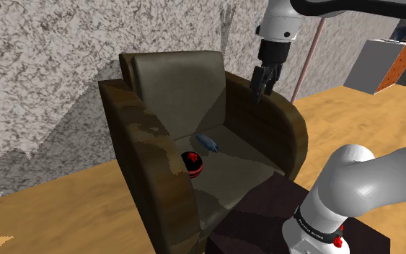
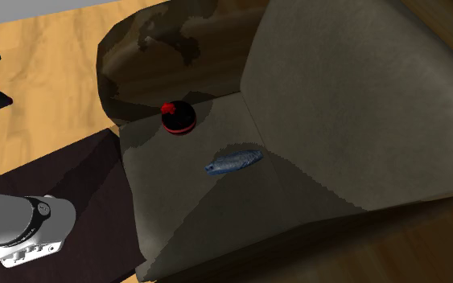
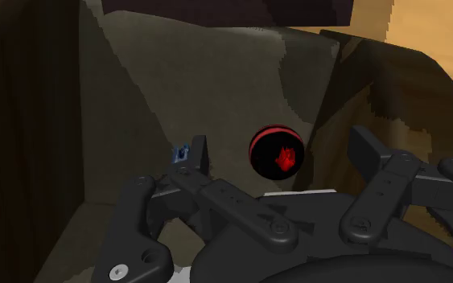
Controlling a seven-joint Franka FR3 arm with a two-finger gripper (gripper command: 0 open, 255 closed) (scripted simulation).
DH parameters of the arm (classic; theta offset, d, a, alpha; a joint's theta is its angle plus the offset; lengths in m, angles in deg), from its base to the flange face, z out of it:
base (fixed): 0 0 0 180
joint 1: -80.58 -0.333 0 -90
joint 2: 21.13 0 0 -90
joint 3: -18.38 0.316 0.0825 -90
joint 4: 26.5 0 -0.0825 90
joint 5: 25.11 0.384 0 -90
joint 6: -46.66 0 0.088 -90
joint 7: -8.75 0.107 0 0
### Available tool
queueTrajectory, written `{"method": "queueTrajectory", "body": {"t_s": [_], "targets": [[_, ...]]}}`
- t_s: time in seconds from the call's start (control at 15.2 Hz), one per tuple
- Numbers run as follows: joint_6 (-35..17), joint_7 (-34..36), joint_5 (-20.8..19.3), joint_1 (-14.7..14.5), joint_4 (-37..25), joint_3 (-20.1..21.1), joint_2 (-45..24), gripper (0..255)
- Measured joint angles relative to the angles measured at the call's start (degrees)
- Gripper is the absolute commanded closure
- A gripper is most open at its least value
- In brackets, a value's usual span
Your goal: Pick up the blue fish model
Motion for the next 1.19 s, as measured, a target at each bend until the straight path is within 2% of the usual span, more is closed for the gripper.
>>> {"method": "queueTrajectory", "body": {"t_s": [0.13,0.53,1.19], "targets": [[-0.8,-0.1,0.0,0.1,0.6,-0.1,-0.3,0],[-10.3,-1.3,-0.7,1.4,4.0,-1.9,-7.5,0],[-26.1,-3.4,-0.8,3.3,3.9,-5.0,-25.3,0]]}}
